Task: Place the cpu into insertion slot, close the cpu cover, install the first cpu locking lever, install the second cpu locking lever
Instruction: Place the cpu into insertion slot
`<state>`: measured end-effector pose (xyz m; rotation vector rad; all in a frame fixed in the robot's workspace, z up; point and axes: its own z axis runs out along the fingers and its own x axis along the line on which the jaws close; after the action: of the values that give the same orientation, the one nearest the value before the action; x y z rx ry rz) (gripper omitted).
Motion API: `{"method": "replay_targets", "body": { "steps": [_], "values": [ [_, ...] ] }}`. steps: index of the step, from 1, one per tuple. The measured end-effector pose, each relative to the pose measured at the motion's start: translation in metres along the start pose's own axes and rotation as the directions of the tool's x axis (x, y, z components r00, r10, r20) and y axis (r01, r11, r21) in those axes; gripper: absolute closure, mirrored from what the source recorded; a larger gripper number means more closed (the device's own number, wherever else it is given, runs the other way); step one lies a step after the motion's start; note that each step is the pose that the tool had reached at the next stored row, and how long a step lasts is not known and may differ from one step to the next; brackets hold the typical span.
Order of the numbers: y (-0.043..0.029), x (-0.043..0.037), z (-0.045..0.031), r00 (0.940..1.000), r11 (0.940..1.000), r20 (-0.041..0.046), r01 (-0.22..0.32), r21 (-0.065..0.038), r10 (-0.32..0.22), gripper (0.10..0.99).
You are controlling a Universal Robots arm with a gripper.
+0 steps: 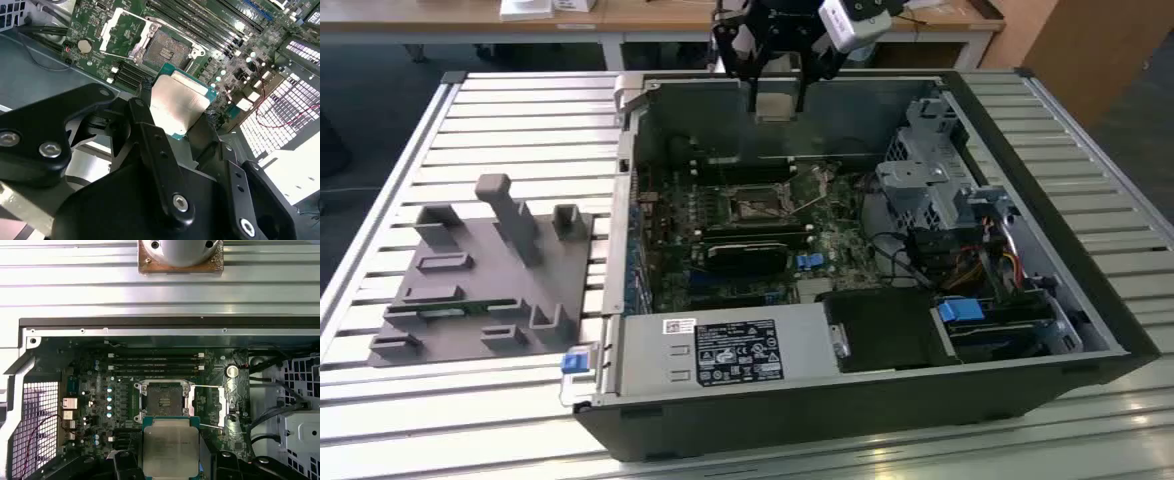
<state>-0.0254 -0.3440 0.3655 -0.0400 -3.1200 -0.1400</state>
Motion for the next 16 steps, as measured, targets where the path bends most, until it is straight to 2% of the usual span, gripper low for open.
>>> {"method": "replay_targets", "body": {
  "steps": [9, 12, 16],
  "values": [
    [0.0, 0.0, 0.0, 1.0, 1.0, 0.0009, -0.009, 0.001, 0.009, 0.549],
    [0.0, 0.0, 0.0003, 0.9985, 0.9985, 0.005, -0.055, 0.002, 0.055, 0.549],
    [-0.0001, 0.0001, 0.0009, 0.9922, 0.9922, 0.0111, -0.124, 0.0, 0.124, 0.549]
  ]
}}
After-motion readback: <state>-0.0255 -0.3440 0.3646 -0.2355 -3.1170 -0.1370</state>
